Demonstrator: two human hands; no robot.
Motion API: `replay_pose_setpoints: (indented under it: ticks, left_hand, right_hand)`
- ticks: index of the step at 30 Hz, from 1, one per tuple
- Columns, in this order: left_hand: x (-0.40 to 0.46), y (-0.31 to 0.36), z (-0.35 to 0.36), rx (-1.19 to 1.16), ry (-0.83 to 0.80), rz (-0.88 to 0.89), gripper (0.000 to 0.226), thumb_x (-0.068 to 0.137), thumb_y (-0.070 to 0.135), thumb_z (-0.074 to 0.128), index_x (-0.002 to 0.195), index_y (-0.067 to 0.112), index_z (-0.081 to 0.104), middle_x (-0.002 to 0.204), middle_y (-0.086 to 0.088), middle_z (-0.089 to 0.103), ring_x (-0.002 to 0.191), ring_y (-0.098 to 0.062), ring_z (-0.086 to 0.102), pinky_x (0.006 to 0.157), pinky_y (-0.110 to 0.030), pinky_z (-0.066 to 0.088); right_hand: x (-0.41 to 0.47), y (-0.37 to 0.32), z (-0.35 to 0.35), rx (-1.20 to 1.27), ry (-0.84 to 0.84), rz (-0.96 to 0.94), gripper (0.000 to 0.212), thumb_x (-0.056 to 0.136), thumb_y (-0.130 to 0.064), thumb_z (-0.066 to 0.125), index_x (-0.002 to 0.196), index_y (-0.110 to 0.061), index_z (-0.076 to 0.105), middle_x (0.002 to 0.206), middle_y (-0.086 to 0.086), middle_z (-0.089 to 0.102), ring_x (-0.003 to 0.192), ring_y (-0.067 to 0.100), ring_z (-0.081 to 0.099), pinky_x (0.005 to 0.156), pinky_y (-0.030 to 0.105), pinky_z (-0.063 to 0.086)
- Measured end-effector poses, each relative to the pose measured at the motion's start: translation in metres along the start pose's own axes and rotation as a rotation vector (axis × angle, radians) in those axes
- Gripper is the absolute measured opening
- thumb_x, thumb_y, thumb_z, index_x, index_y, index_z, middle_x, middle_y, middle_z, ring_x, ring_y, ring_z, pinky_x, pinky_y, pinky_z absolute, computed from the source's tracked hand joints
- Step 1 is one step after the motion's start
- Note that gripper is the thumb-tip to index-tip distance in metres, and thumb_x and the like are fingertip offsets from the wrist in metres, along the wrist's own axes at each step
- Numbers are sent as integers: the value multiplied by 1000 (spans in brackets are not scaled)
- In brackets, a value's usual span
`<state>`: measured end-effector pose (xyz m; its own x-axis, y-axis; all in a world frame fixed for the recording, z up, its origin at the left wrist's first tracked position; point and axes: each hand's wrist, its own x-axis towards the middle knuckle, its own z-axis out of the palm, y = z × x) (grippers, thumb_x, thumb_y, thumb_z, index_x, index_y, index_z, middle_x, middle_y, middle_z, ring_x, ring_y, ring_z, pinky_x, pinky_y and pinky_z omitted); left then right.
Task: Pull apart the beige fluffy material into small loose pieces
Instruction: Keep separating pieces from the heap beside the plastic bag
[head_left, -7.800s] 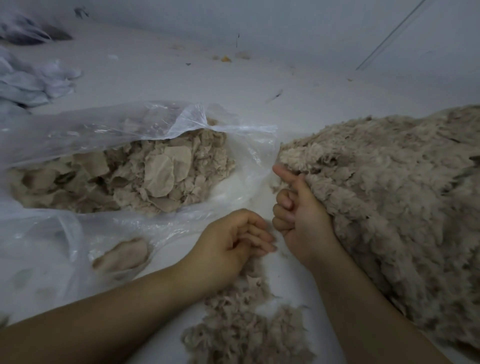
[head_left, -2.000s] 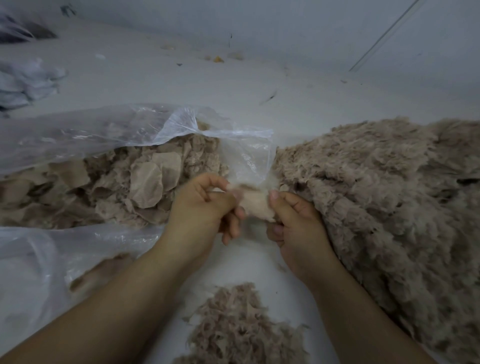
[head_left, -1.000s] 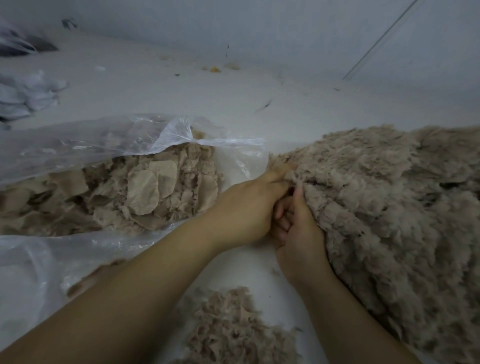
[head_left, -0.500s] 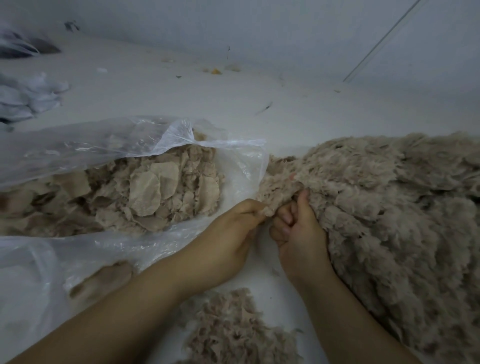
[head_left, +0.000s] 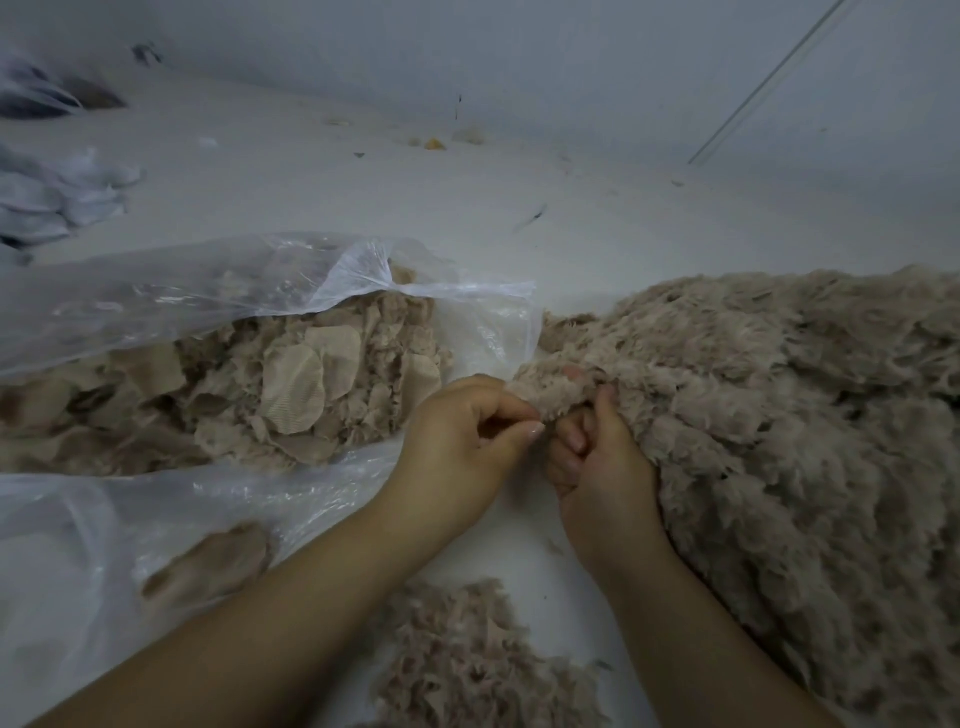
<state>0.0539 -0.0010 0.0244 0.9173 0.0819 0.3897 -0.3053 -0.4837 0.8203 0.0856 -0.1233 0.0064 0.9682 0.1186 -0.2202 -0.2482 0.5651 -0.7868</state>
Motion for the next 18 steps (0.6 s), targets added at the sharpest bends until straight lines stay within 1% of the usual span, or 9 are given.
replay_pose_setpoints:
  ticks: [2, 3, 5, 8, 9, 11, 14, 16, 18]
  left_hand:
    - [5, 0, 7, 44, 7, -30, 20, 77, 4, 77, 75, 21, 67, 79, 6, 61, 74, -6, 58, 68, -15, 47]
    - [7, -1, 10, 67, 2, -40, 28, 76, 3, 77, 74, 26, 61, 78, 7, 60, 72, -6, 57, 65, -16, 47]
    - [8, -3, 13, 48, -5, -66, 35, 78, 0, 74, 80, 30, 55, 76, 5, 59, 69, -9, 57, 62, -20, 47]
    - [10, -7, 15, 95, -80, -64, 31, 83, -3, 65, 102, 21, 60, 86, 1, 62, 76, -10, 58, 67, -21, 47]
    - [10, -8, 15, 157, -123, -51, 25, 84, -4, 62, 102, 13, 65, 89, -2, 62, 79, -12, 57, 70, -22, 44]
    - [9, -7, 14, 254, -180, -15, 12, 86, -6, 57, 89, -2, 68, 83, -6, 56, 76, -16, 50, 68, -24, 37]
    - [5, -2, 8, 272, -132, 54, 15, 84, -10, 57, 71, -4, 62, 72, 1, 46, 65, -12, 42, 59, -16, 29]
    - [2, 2, 3, 258, -89, 87, 17, 82, -13, 58, 72, -1, 64, 72, 5, 45, 67, -2, 42, 61, -9, 31]
    - [-2, 5, -3, 249, -63, 122, 20, 80, -16, 57, 72, 1, 66, 73, 3, 47, 68, 1, 43, 62, -8, 33]
  right_hand:
    - [0, 0, 0, 20, 0, 18, 36, 102, -46, 36, 112, -25, 63, 49, -8, 29, 38, 5, 23, 35, 17, 25]
    - [0, 0, 0, 22, 7, 22, 36, 102, -45, 36, 116, -24, 62, 49, -8, 29, 37, 4, 23, 34, 17, 25]
    - [0, 0, 2, 11, 20, 17, 35, 103, -45, 35, 104, -21, 62, 49, -8, 28, 38, 5, 22, 35, 17, 24]
    - [-1, -2, 4, 0, 36, 0, 44, 104, -43, 33, 70, -24, 53, 48, -8, 29, 37, 5, 22, 35, 17, 23]
    - [-1, -2, 5, -6, 45, 6, 52, 104, -43, 32, 59, -24, 49, 47, -8, 30, 35, 5, 22, 34, 17, 23]
    - [-1, -3, 6, -39, 56, 20, 66, 104, -45, 32, 42, -26, 43, 44, -7, 31, 34, 5, 21, 33, 17, 22]
    - [-1, -3, 6, -67, 48, 30, 67, 104, -46, 30, 41, -24, 40, 43, -7, 30, 34, 6, 20, 33, 18, 21]
    - [-1, -4, 5, -74, 63, 37, 62, 103, -47, 31, 47, -22, 38, 45, -6, 29, 35, 6, 19, 34, 19, 20]
    - [-2, -5, 6, -66, 128, 54, 55, 103, -47, 35, 54, -21, 39, 47, -6, 30, 35, 6, 21, 35, 18, 22]
